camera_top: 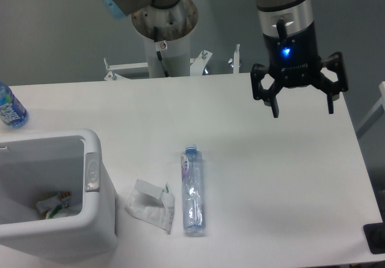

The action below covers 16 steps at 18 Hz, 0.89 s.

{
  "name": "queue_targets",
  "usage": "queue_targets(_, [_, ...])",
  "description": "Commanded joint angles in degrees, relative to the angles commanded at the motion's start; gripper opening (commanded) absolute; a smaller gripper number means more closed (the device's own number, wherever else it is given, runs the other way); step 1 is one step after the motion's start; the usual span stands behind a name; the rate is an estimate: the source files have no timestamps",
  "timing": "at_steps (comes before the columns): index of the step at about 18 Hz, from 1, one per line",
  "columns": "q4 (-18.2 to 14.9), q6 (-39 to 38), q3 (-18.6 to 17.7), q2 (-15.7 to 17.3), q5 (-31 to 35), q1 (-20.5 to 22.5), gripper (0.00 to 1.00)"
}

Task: Place the trash in the trash can
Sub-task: 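Move the open gripper over the crumpled white tissue and lower it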

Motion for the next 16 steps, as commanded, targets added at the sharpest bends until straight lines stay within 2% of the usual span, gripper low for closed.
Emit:
queue_targets(6, [-0.09, -0.96, -0.88, 0.62, 0.00, -0.17, 1.00])
queue_targets(9, [0.00, -5.43, -1.76, 0.70, -0.17, -0.35, 1.00])
queue_targets(14, [0.44, -7.20, -8.07, 1.84, -0.97, -1.05, 1.00])
queue_targets(16, [1.57, -8.17, -11.06, 2.37, -2.28, -1.93, 1.00])
